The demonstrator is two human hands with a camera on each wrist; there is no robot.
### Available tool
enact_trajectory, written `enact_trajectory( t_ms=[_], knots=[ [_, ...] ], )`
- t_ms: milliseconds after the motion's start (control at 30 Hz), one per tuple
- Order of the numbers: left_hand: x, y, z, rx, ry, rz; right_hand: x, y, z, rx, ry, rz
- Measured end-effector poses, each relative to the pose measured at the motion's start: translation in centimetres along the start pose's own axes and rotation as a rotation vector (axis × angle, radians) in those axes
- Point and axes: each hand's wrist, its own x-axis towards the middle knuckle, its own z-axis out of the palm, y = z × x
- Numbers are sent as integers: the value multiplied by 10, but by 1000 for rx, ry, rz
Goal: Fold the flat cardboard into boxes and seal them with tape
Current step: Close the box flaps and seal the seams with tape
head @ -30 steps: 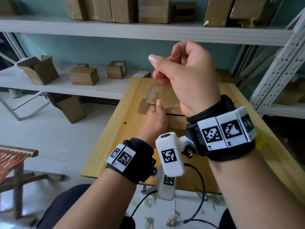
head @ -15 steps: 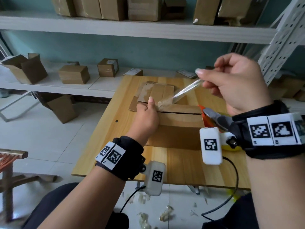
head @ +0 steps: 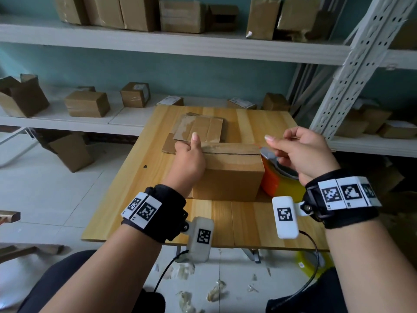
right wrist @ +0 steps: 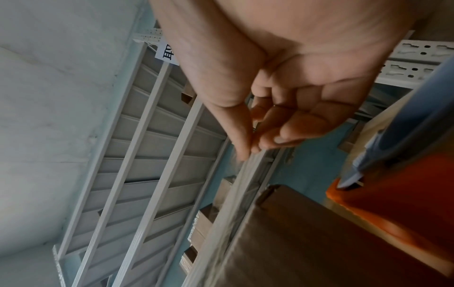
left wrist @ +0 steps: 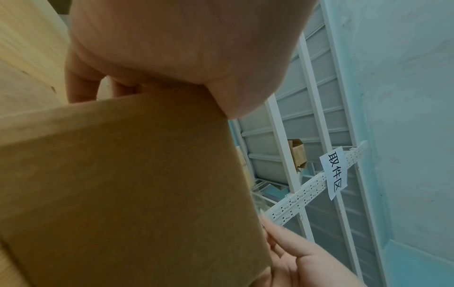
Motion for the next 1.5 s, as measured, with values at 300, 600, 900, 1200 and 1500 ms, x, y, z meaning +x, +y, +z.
enact_trajectory(
  t_ms=[300, 600, 900, 1200, 1500],
  knots=[
    [1, 0, 1, -22, -1, -19, -10, 0, 7, 174, -34, 181],
    [-1, 1, 2, -48, 4, -31, -11, 14, 12, 220, 46, 217],
    [-1, 1, 1, -54, -4, -40, -5, 32, 14, 126, 114, 192],
    [13, -1, -11, -29, 56, -53, -10, 29, 33, -244, 148, 29],
    [18, -9, -22, -25, 92, -38, -19, 34, 47, -340, 135, -68]
  ],
)
